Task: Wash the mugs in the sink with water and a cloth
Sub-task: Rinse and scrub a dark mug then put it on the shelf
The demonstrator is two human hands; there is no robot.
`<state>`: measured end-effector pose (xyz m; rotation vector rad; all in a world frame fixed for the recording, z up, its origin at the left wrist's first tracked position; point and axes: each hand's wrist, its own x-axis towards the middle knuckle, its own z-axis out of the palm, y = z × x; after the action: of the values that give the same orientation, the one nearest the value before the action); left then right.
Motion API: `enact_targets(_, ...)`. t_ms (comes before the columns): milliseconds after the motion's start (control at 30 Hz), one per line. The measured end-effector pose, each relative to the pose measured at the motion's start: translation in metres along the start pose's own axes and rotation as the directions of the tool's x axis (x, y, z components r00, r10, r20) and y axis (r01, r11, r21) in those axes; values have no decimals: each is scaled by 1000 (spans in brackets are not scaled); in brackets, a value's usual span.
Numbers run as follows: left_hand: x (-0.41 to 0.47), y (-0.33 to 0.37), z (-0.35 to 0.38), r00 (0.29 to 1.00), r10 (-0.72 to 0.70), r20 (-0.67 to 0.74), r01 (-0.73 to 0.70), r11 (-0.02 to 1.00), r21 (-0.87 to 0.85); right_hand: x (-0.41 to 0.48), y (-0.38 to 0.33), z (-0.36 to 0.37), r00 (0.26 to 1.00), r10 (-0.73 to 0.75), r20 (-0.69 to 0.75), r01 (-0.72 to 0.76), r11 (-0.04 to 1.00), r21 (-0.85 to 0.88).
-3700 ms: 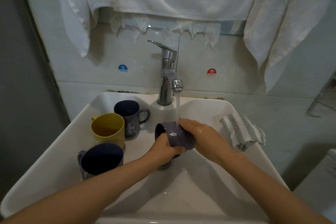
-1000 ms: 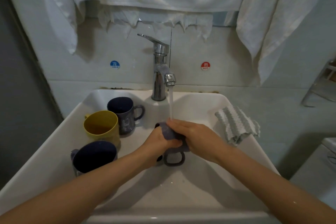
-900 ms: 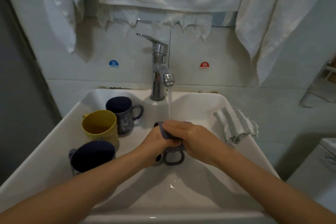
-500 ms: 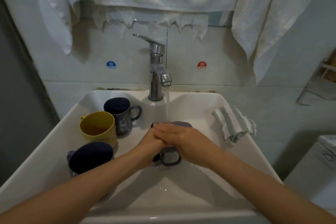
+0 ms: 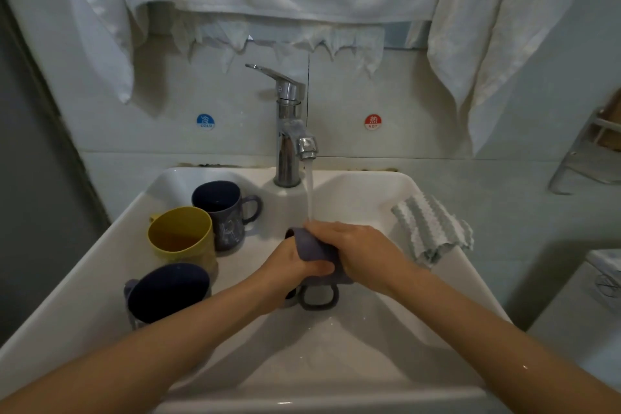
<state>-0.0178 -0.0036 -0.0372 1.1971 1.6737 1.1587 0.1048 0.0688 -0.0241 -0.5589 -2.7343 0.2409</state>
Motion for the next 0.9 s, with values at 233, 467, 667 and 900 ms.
enact_targets(233, -11, -18, 14, 997, -74, 31, 71, 995, 72, -1, -8, 7, 982, -187, -19, 187, 981, 44)
enact_targets(467, -5, -4, -8, 999, -46, -7, 44, 985, -164, -3, 11, -14, 984, 119, 129, -117, 993, -24)
enact_targets(667, -9, -5, -9, 999, 19, 40, -15, 995, -100, 2, -20, 1, 980, -169, 105, 154, 978, 141)
enact_targets(900, -6, -2, -10, 997, 23, 75, -8, 982, -190, -5, 6, -10, 990, -36, 140, 29, 998, 48)
